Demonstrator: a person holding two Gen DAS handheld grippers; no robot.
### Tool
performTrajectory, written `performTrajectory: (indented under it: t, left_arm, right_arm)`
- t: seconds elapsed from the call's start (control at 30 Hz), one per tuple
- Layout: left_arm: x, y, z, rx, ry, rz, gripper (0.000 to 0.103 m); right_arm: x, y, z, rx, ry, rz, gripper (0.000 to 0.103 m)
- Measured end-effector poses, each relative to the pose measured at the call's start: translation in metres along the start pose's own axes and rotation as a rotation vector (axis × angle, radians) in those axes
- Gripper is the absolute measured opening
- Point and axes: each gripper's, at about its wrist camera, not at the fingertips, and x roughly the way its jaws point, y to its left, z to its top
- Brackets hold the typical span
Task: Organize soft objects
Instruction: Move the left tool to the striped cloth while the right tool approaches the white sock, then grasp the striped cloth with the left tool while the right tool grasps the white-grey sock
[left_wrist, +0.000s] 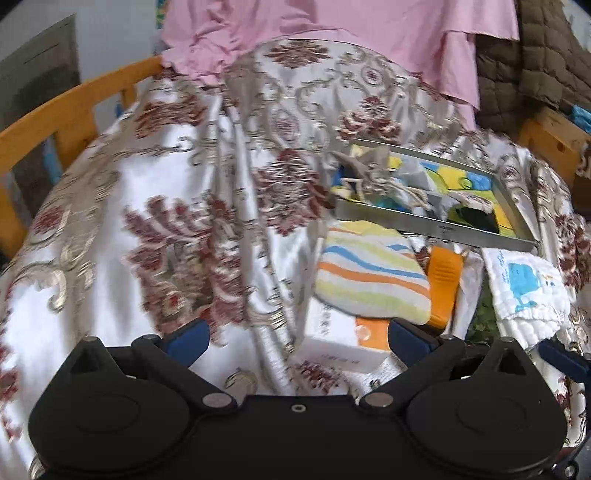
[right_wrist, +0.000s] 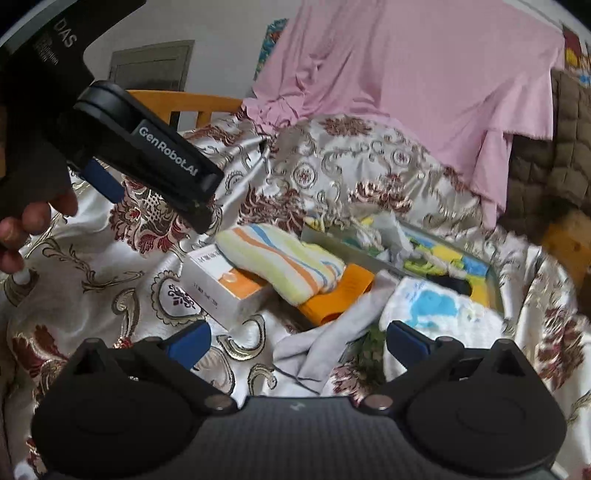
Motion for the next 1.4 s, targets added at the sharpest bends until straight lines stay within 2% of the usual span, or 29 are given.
performTrajectory:
  t: [0.2, 0.3, 0.5, 0.6, 0.77, 0.9, 1.0, 1.17, 1.3, 1.33, 1.37, 1.4]
  left_arm:
    - [0.027, -0.019, 0.010, 0.123, -0.014, -0.035, 0.102]
    - [0.040, -0.027, 0.012, 0.185, -0.005, -0.044, 0.102]
    - [0.052, -0.039, 0.015, 0.289, -0.062, -0.082, 0.102]
    - [0.060, -0.046, 0.014, 0.358, -0.062, -0.106, 0.102]
    - [0.076, -0.059, 0.012, 0.489, -0.049, -0.109, 0.102]
    - [0.084, -0.062, 0.011, 0.521, -0.036, -0.124, 0.101]
    - [0.086, -0.061, 0.012, 0.516, -0.013, -0.148, 0.096]
    - [0.091, -0.060, 0.011, 0.518, 0.002, -0.157, 0.085]
    - [0.092, -0.060, 0.013, 0.511, 0.005, -0.153, 0.067]
    - [0.091, -0.059, 0.014, 0.509, 0.003, -0.155, 0.059]
    - [0.090, -0.059, 0.014, 0.506, 0.004, -0.160, 0.057]
    - [0.089, -0.059, 0.015, 0.503, 0.005, -0.167, 0.053]
  right_arm:
    - [0.026, -0.005, -0.006, 0.000, 0.049, 0.070, 0.103]
    - [0.040, -0.005, -0.011, -0.001, 0.069, 0.071, 0.103]
    - [0.053, -0.012, -0.013, 0.044, 0.082, 0.073, 0.103]
    - [0.060, -0.015, -0.013, 0.055, 0.096, 0.074, 0.103]
    - [0.066, -0.020, -0.012, 0.061, 0.112, 0.023, 0.103]
    - [0.068, -0.025, -0.011, 0.077, 0.104, -0.018, 0.102]
    - [0.073, -0.026, -0.010, 0.070, 0.118, -0.015, 0.098]
    - [0.083, -0.026, -0.010, 0.050, 0.136, -0.022, 0.086]
    - [0.088, -0.030, -0.009, 0.071, 0.149, -0.018, 0.078]
    - [0.089, -0.031, -0.009, 0.081, 0.154, -0.019, 0.071]
    - [0.090, -0.033, -0.009, 0.091, 0.159, -0.023, 0.064]
    - [0.090, -0.035, -0.009, 0.102, 0.166, -0.022, 0.061]
